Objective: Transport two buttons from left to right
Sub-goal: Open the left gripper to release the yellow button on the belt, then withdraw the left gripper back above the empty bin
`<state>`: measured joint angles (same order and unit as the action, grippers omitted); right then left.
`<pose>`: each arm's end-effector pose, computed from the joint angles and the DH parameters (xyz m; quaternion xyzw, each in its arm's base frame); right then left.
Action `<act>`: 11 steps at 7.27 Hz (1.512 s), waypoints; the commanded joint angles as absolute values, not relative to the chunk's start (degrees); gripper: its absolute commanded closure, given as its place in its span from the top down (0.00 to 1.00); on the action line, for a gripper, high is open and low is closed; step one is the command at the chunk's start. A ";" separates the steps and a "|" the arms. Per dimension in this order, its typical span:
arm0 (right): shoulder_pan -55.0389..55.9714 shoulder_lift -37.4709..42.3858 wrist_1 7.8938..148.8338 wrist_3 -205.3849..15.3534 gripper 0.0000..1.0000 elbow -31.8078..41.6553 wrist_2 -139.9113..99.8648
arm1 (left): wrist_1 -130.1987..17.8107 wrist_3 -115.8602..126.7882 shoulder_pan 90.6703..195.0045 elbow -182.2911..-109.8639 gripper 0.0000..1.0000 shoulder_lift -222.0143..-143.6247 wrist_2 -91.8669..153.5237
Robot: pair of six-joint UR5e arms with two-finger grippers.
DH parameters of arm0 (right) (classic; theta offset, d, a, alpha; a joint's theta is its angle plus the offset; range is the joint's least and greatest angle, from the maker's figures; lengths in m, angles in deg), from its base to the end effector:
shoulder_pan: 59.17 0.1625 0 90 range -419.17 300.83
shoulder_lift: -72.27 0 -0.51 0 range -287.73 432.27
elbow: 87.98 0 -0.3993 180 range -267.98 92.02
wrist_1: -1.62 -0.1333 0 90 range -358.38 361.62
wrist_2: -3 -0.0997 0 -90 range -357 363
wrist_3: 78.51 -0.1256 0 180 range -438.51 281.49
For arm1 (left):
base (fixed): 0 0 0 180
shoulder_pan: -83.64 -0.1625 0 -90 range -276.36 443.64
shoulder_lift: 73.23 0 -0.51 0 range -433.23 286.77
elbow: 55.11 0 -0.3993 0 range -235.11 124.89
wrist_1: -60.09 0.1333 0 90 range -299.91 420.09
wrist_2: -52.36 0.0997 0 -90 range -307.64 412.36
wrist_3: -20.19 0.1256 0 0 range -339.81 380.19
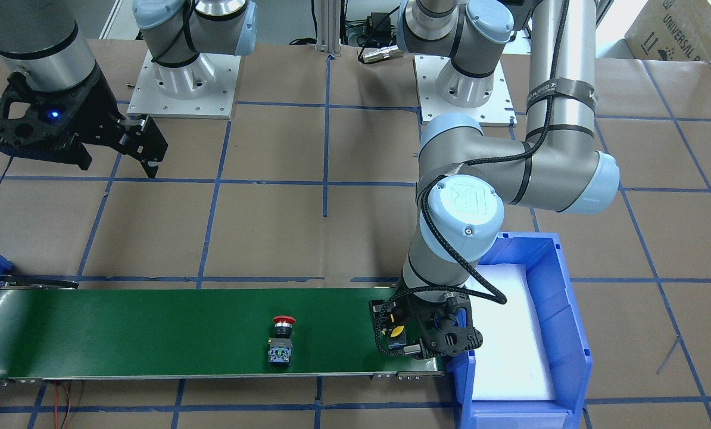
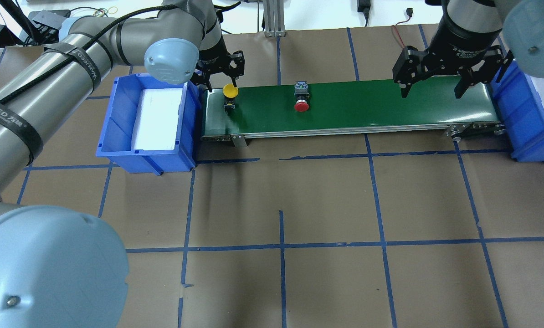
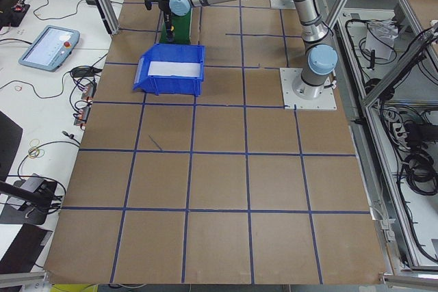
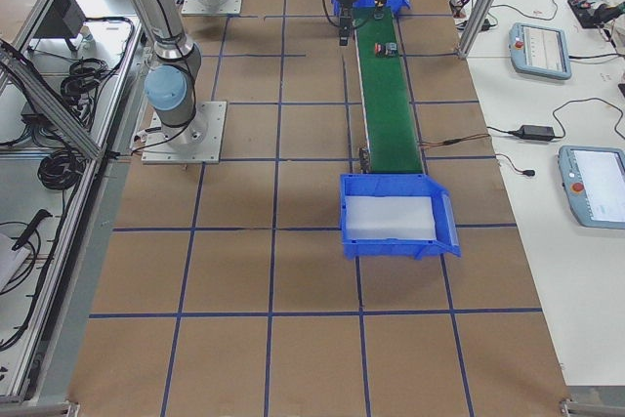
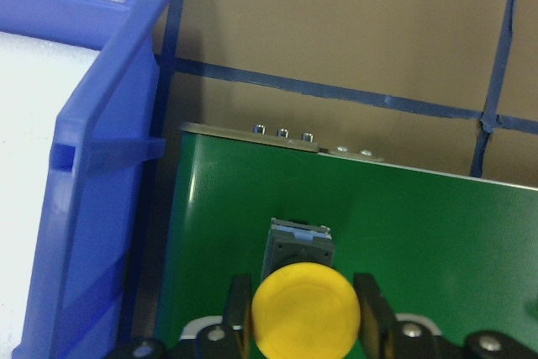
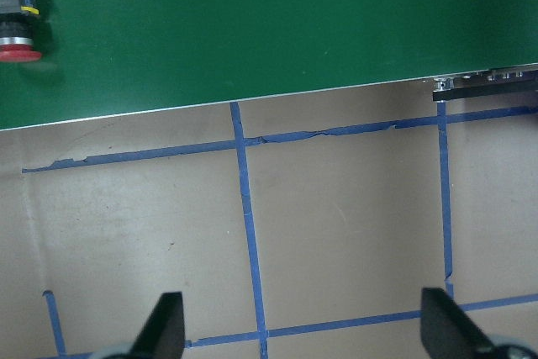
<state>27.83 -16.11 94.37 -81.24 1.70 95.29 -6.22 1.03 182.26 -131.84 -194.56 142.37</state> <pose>0.1011 -0.5225 0.5403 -0.0502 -0.9985 0.0126 0.0200 -0.2451 -0.7278 0.3591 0.0917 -0.9946 0.0477 0.0117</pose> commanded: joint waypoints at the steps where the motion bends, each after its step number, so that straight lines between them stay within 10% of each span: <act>1: 27.85 -16.15 94.86 -81.33 1.00 1.75 94.85 | -6.18 1.21 182.26 -131.75 1.00 -194.25 142.27; 11: 27.67 -16.24 94.61 -81.59 1.00 2.28 94.58 | -28.82 11.76 168.48 -137.20 1.00 -168.26 146.49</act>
<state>27.73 -16.22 94.59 -81.38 2.30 94.69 -25.18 11.65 170.71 -136.38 -172.11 146.65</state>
